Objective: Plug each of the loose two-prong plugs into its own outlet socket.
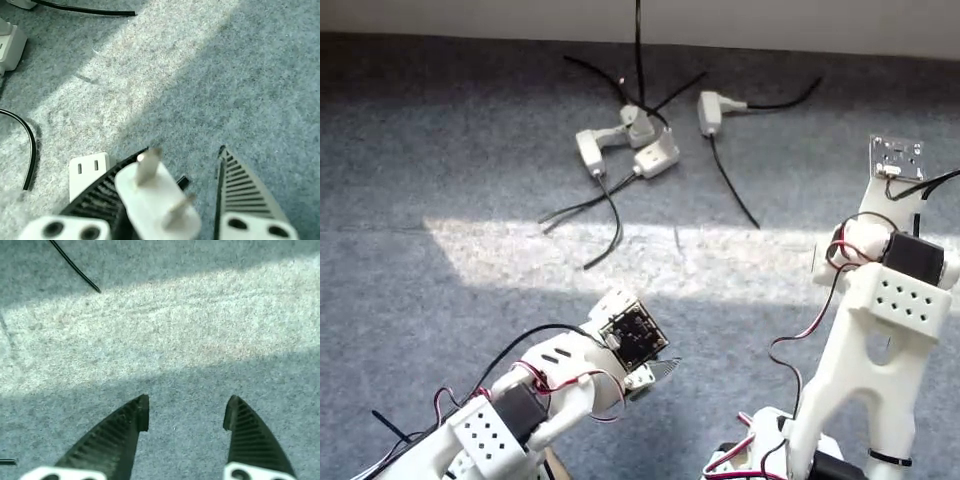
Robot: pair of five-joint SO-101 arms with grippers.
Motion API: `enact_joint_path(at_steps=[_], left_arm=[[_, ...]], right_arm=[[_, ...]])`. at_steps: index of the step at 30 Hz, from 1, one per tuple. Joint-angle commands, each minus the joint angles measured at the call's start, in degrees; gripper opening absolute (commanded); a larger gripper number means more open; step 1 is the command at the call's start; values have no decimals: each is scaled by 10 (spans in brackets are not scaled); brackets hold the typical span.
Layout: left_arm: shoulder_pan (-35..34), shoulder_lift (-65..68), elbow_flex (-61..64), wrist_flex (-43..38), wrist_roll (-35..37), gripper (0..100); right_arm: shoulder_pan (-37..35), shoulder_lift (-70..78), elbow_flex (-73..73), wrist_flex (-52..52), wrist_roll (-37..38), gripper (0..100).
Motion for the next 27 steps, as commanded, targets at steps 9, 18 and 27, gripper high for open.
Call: enact_joint_path(at_steps=[9, 18, 27], left_arm=[[-21, -7, -26, -10, -4, 224], [53, -7, -79, -12, -3, 177], [73, -1, -73, -10, -4, 11]], right_arm=[[-51, -7, -24, -3, 1, 245], [-51, -7, -24, -7, 1, 245], [-51, -7, -24, -7, 1, 245]])
